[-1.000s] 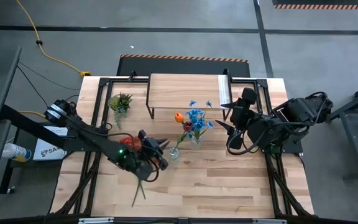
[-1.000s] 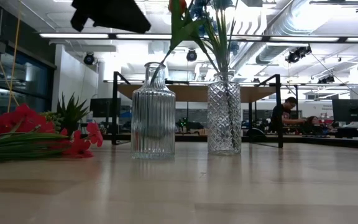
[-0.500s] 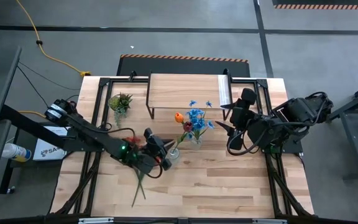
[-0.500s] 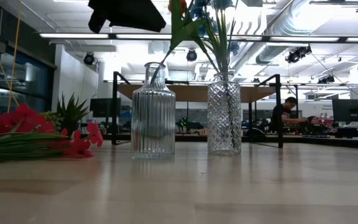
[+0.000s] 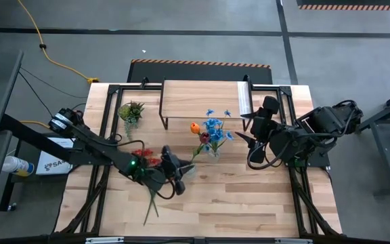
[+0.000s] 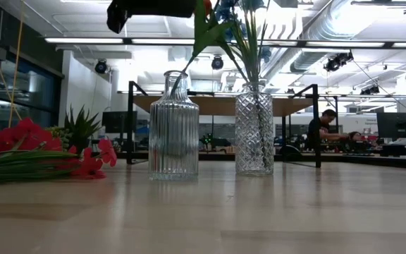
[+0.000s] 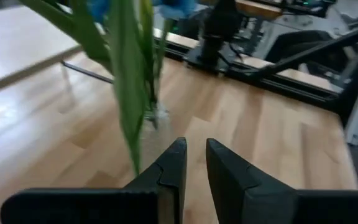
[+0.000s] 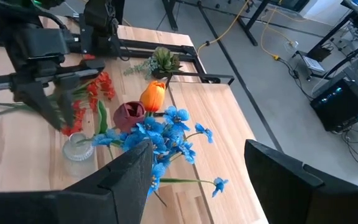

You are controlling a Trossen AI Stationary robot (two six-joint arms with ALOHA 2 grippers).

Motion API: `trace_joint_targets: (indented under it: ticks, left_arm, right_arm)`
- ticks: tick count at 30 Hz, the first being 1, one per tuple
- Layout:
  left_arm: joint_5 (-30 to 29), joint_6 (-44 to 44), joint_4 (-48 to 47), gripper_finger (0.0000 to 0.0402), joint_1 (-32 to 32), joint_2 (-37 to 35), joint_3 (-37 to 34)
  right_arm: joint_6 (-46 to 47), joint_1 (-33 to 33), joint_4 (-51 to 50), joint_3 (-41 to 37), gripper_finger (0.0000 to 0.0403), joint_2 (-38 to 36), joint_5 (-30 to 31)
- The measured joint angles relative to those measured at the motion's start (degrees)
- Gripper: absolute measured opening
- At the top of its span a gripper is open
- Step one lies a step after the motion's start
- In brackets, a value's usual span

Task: Pick and place flowers into a vace then onto a shelf
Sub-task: Put the right orange flowers into the bottom transparent vase

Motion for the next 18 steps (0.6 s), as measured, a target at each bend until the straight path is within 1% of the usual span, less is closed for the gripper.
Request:
trace_joint_targets:
  ticks: [3, 6, 13, 18]
  left_arm:
    - [2.5, -0.2, 1.0, 0.0097, 0.0, 0.0, 0.0]
    - [3.8, -0.2, 0.8, 0.0097, 0.0, 0.0, 0.0]
    - [7.1, -0.2, 0.4, 0.0097, -0.5, 0.0, 0.0]
    - [13.3, -2.0, -1.4, 0.0097, -1.3, -0.5, 0.0]
  right_arm:
    - [0.0, 0.0, 0.0, 0.0, 0.0245, 0.0, 0.0]
    - [0.0, 0.0, 0.0, 0.0, 0.0245, 0.0, -0.3]
    - [0.2, 0.0, 0.0, 0.0, 0.0245, 0.0, -3.0]
    - [0.2, 0.0, 0.0, 0.0, 0.0245, 0.0, -3.7]
